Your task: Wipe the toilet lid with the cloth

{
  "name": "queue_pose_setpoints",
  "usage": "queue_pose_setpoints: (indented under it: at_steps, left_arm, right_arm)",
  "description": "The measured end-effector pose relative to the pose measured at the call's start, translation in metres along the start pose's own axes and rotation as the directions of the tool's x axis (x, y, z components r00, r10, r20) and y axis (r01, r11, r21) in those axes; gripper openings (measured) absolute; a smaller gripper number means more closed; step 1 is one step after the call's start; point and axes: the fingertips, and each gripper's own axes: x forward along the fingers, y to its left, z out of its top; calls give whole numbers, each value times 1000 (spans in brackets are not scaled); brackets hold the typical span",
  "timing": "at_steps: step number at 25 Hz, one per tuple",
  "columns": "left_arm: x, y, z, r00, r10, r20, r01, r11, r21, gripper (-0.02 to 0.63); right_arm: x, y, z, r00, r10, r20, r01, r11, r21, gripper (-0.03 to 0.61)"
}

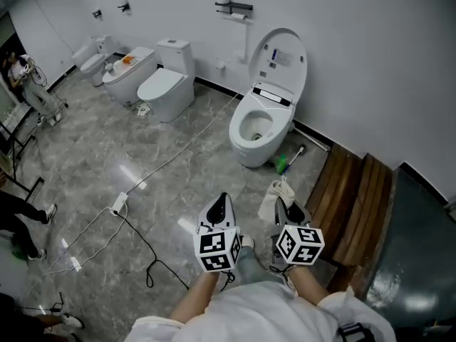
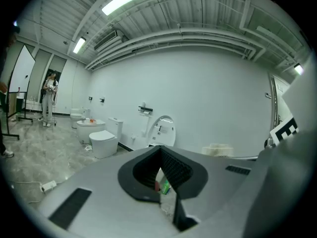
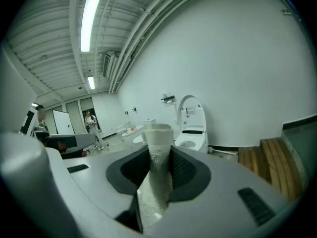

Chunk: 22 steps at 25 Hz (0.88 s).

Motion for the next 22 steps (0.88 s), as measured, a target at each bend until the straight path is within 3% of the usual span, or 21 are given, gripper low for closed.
queue_pose_setpoints:
  at_steps: [11,22]
  left_arm:
    - [131,10,34,1000,-15,5,15,999,34,1]
    - [220,11,47,1000,-24,-19,25,998,59,1]
  right_arm:
    - [112,-33,67,1000,5,25,-5,1000,7,99]
    - [185,-67,111,1000,1,28,-1,1000,23,99]
